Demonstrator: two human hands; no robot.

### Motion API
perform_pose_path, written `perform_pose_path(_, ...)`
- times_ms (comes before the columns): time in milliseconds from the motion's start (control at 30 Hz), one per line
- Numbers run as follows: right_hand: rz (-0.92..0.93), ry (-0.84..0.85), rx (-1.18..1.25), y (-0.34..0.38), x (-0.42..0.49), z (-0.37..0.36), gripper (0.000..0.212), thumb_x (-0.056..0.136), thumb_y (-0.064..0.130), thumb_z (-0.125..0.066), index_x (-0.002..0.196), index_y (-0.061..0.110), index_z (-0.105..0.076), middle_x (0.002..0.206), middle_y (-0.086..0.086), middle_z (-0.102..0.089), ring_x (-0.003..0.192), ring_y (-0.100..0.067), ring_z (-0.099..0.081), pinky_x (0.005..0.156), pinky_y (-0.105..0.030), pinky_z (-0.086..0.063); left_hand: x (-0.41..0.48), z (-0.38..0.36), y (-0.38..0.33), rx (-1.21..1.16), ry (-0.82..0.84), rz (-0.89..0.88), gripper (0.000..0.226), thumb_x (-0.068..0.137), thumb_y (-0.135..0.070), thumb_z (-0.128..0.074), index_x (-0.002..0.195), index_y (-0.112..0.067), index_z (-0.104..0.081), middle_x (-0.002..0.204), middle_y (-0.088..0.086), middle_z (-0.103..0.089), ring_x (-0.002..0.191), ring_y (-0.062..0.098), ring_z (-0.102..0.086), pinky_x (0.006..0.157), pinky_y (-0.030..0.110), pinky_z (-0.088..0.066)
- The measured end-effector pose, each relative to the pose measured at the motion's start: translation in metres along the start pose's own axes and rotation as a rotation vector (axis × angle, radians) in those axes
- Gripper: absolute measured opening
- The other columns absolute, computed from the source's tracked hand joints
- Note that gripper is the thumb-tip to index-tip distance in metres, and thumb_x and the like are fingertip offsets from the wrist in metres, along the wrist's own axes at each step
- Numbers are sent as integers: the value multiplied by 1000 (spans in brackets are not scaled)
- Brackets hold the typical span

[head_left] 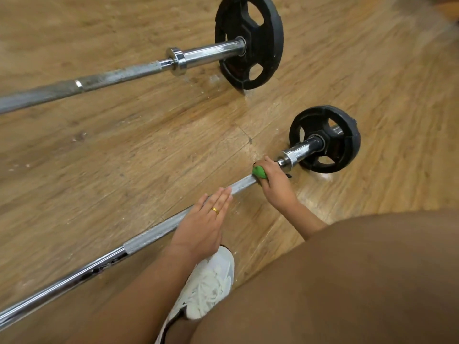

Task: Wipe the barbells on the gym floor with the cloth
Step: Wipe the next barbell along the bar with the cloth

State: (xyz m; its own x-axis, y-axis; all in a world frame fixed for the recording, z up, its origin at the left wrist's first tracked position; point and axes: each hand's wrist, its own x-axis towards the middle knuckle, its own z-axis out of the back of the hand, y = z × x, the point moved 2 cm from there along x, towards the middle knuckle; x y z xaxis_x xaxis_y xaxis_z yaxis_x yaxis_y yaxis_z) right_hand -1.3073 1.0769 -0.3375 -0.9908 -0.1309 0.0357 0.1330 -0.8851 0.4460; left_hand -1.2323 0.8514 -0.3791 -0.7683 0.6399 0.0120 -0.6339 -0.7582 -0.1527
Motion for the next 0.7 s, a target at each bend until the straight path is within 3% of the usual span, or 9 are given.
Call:
perform_pose_path(67, 20, 33, -35, -6, 17, 6, 17, 92, -2, -55, 99, 11, -64, 107, -6, -60, 109, -27, -53, 97, -29, -41, 4, 7, 10, -20, -4, 11, 76, 96, -35, -37, 160, -4, -9, 166, 10, 7, 156, 24, -6, 125, 45, -16)
perform_pose_path(133, -100, -43, -29, -9, 31, 5, 15, 92, -1, -54, 100, 7, -64, 110, -11, -57, 107, -33, -54, 94, -38, -42, 4, 13, 17, -22, 10, 7, 75, 98, -33, -32, 160, -8, 2, 164, 6, 18, 156, 21, 4, 126, 42, -8)
perform_pose_path(200, -179, -96, -27, -4, 39, -4, 13, 94, 1, -54, 100, 5, -64, 110, -10, -54, 104, -31, -53, 87, -33, -40, 3, 16, 28, -45, 17, 21, 72, 97, -31, -22, 160, -9, 6, 165, 4, 19, 155, 19, 7, 125, 42, -4)
perform_pose_path(267, -128, -34, -57, 2, 43, -13, 11, 93, 3, -55, 97, 9, -63, 106, -7, -53, 102, -27, -52, 82, -37, -42, 2, 17, 37, -37, 14, 47, 71, 95, -31, -18, 161, -8, -3, 167, 5, 11, 155, 19, 1, 124, 44, -6)
perform_pose_path(400, 0, 94, -78, 2, 57, -10, 22, 88, -1, -57, 96, 19, -60, 103, 1, -51, 102, -22, -53, 85, -37, -44, 4, 11, 50, -14, 82, 86, 74, 101, -36, -23, 154, -11, 21, 158, 2, 35, 144, 14, 32, 119, 45, 16)
perform_pose_path(533, -61, 20, -55, -4, 76, -7, 17, 93, 4, -55, 92, 20, -59, 105, -1, -50, 104, -25, -54, 88, -35, -44, 11, 19, 58, -30, 108, 118, 83, 79, -43, 10, 156, -11, 16, 162, 2, 25, 151, 16, 21, 119, 46, 17)
perform_pose_path(600, -98, -36, -15, -5, 82, -12, 17, 94, 5, -54, 91, 22, -58, 105, -2, -51, 105, -30, -54, 88, -38, -45, 14, 21, 64, -39, 100, 137, 86, 79, -42, 4, 158, -10, 8, 163, 3, 19, 155, 19, 10, 119, 46, 15)
perform_pose_path(700, -76, -32, -50, 0, 89, -24, 11, 94, 8, -56, 97, 15, -65, 104, -6, -55, 101, -27, -51, 88, -37, -42, 19, 20, 73, -33, 103, 150, 81, 88, -36, -30, 160, -9, -4, 165, 5, 8, 155, 20, 0, 121, 47, 6)
